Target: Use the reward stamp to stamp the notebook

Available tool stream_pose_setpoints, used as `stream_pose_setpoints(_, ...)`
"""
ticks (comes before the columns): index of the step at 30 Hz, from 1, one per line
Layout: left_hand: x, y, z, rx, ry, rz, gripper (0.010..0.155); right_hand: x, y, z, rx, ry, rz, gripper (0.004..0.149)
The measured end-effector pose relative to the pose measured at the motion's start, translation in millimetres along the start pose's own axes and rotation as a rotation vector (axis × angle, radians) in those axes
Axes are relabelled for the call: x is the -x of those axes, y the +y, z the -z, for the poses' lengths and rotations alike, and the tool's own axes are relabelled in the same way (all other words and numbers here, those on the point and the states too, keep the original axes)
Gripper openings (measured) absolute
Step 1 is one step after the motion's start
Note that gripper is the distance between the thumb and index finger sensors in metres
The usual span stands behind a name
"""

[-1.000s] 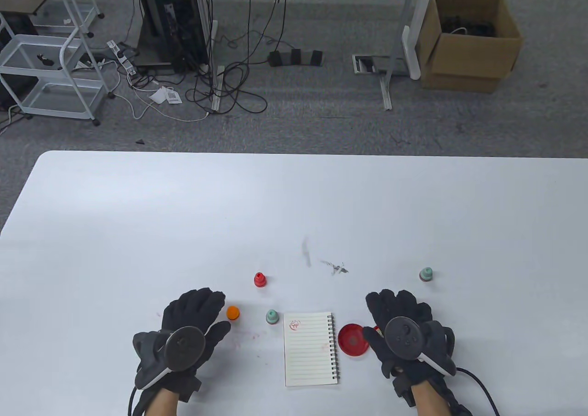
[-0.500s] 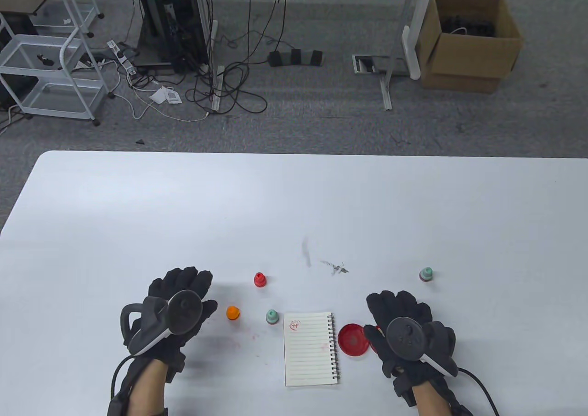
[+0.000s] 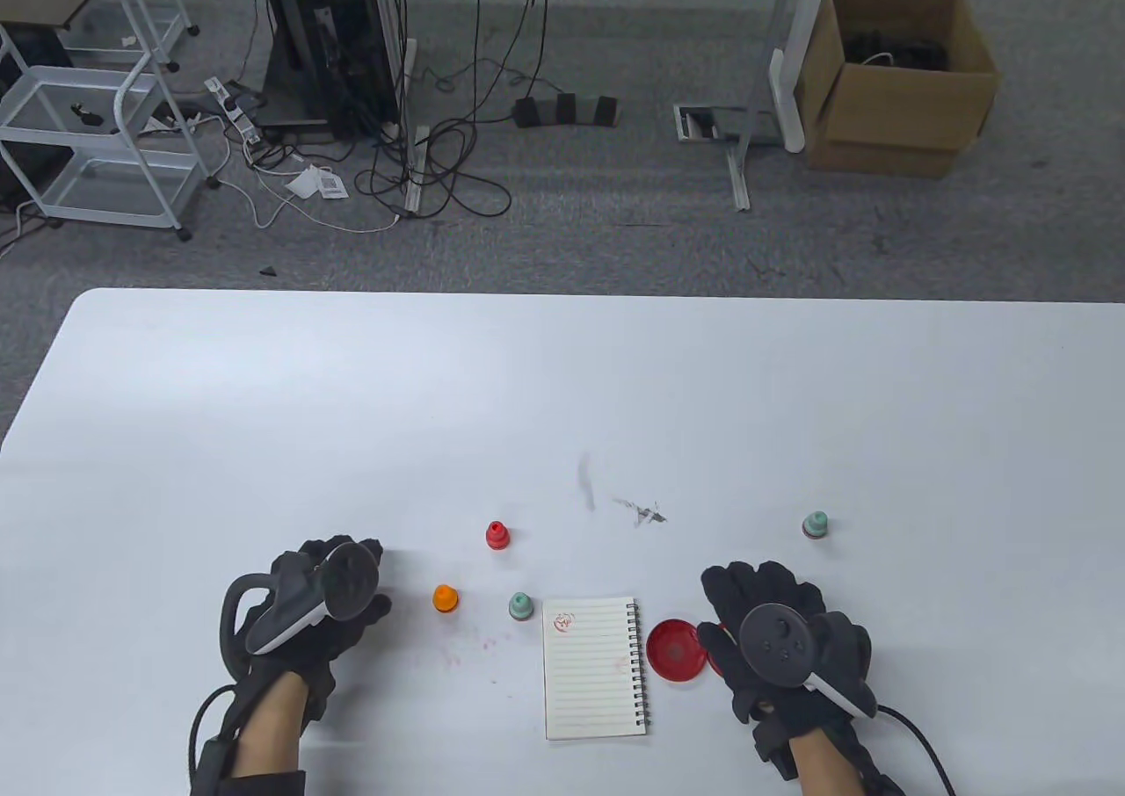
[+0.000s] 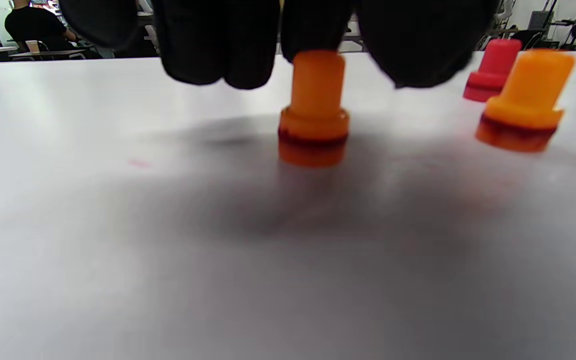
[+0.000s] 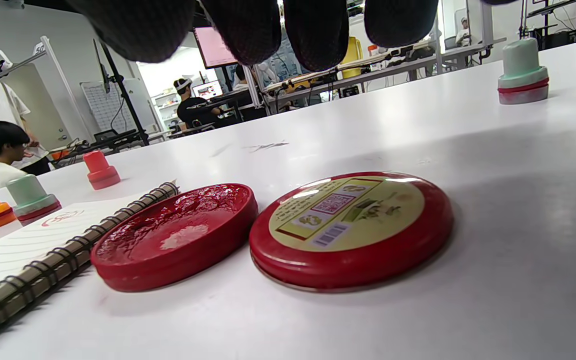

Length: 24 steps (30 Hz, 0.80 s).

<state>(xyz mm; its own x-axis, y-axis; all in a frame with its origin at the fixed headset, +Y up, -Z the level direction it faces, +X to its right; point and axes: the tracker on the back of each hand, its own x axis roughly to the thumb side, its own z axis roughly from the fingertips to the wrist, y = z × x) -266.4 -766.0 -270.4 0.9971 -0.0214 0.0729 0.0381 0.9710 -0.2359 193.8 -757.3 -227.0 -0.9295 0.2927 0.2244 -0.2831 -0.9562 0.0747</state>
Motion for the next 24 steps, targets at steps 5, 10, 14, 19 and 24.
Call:
stream_pose_setpoints(5,3.2,-10.7,4.1,0.028,0.019,0.02,0.071,-0.3,-0.4,0.4,-0.008,0.0,0.001,0.065)
stream_pose_setpoints(10,4.2,-16.5,6.3,0.035,0.026,0.029,0.069,-0.3,-0.7,0.6,-0.006,-0.001,0.002,0.065)
stream_pose_setpoints(14,3.7,-17.2,6.5,0.033,0.024,0.027,0.068,-0.4,-0.4,0.9,-0.013,-0.003,0.003,0.065)
stream_pose_setpoints(19,5.4,-18.6,7.8,0.029,0.029,-0.013,0.063,-0.3,-0.6,1.0,-0.01,-0.001,0.002,0.065)
stream_pose_setpoints(24,7.6,-19.1,8.5,0.02,0.042,-0.046,0.062,-0.8,-0.4,0.9,-0.011,-0.002,0.002,0.064)
